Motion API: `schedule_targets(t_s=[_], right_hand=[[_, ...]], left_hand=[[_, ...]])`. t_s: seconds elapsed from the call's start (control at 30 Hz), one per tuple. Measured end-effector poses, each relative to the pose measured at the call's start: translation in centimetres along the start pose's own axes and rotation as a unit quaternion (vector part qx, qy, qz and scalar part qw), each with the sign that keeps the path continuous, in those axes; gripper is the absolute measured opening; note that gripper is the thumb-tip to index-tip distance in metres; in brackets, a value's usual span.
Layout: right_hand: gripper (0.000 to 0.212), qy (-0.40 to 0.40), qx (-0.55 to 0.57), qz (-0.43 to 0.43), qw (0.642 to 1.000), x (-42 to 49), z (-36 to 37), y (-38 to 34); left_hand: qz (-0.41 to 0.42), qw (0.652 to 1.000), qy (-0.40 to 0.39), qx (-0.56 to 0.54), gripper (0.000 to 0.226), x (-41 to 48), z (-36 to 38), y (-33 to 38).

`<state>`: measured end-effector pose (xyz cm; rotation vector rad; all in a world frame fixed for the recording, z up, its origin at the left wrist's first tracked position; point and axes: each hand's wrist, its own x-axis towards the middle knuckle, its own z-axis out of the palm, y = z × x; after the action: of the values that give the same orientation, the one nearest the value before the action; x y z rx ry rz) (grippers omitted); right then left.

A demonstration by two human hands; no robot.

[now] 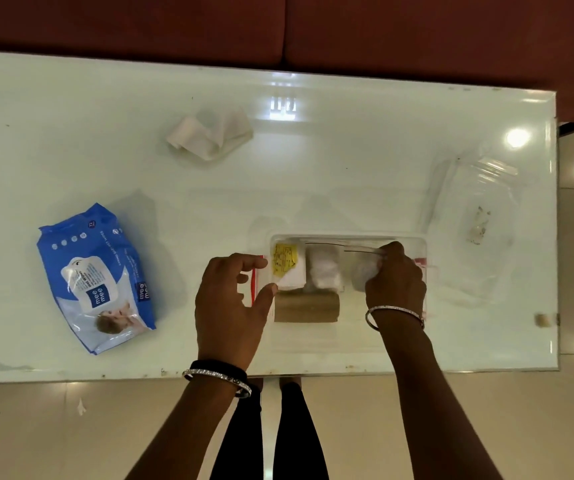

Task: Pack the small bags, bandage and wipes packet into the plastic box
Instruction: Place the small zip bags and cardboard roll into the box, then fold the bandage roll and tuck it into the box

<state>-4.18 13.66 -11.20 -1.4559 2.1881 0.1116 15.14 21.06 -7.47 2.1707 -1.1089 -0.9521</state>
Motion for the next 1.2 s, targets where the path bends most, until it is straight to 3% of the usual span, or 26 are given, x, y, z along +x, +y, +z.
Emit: schedule_targets(t_s=[0.3, 0.43, 0.53, 0.67, 0.87, 1.03, 1.2], right_hand=[[0.036, 0.034, -0.035, 0.047, 0.998, -0.8, -0.6, -1.0], [0.017, 0.096, -0.015, -0.028, 0.995, -2.5, -2.7, -1.5], [0.008, 0.085, 0.063, -0.133, 0.985, -3.1, -3.8, -3.1], [0.005, 0.029, 0.150, -0.211, 0.965, -2.8, -3.3, -6.0], [0.007, -0.006, 0.218, -0.270, 0.938, -1.4, -1.6, -11.0], [0.010, -0.040, 0.231, -0.269, 0.934, -0.3, -0.4, -13.7], [0.011, -0.052, 0.211, -0.269, 0.938, 0.9, -0.1, -14.6]], left_hand=[[-0.055, 0.992, 0.056, -0.096, 0.012, 2.7, -1.6, -1.9], [-0.075, 0.984, 0.101, -0.124, 0.009, 6.4, -3.4, -3.0], [-0.122, 0.975, 0.113, -0.147, 0.010, 10.9, -4.8, -4.1], [-0.137, 0.978, 0.130, -0.086, 0.025, 17.2, -5.6, -4.5], [-0.100, 0.992, 0.076, 0.001, 0.054, 23.3, -4.8, -4.1], [-0.058, 0.991, 0.098, 0.076, 0.042, 24.6, -4.2, -4.1], [-0.039, 0.991, 0.110, 0.067, 0.034, 23.9, -4.4, -4.0]])
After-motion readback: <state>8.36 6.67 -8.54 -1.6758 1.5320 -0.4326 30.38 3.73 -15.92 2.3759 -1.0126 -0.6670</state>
